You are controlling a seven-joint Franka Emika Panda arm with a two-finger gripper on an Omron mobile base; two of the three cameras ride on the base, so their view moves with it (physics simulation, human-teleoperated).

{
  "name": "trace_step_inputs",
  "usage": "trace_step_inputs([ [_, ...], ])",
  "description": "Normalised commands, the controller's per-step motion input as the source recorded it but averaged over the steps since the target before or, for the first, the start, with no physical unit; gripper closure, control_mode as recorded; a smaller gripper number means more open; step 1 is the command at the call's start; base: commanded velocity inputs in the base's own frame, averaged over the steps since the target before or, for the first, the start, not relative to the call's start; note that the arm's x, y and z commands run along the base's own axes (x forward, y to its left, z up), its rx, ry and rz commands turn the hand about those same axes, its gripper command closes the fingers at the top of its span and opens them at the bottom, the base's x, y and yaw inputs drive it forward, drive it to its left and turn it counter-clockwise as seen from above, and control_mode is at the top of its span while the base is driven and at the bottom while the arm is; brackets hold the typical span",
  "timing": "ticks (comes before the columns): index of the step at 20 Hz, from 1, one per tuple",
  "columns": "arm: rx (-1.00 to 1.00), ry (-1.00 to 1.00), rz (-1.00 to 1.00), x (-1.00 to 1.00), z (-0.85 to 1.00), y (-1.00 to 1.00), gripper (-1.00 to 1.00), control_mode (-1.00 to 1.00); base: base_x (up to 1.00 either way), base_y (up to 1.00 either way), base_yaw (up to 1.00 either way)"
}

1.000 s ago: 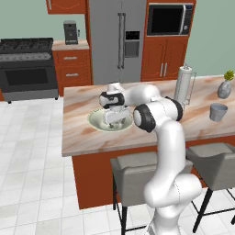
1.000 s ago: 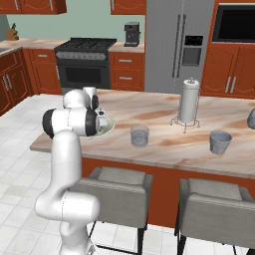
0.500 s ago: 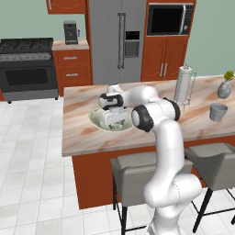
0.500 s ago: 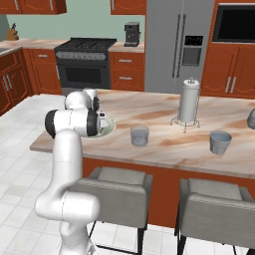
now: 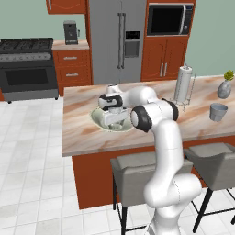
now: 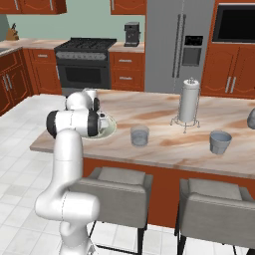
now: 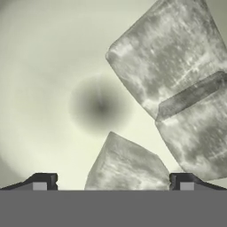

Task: There are four ice cubes in the ice bowl. Place two ice cubes in each glass of water.

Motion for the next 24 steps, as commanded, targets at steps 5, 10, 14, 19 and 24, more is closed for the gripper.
trace_step_inputs([
  [5, 0.0, 0.0, 0.0, 0.0, -0.04, 0.03, 1.0, -1.0, 0.0, 0.0, 0.0],
  [10, 0.0, 0.0, 0.0, 0.0, -0.01, 0.01, 1.0, -1.0, 0.0, 0.0, 0.0],
  [14, 0.0, 0.0, 0.0, 0.0, 0.05, 0.0, 1.0, -1.0, 0.0, 0.0, 0.0],
  [19, 0.0, -0.02, 0.0, -0.05, 0.38, -0.01, 1.0, -1.0, 0.0, 0.0, 0.0],
  [24, 0.0, 0.0, -0.08, -0.19, 0.54, -0.12, 1.0, -1.0, 0.0, 0.0, 0.0],
])
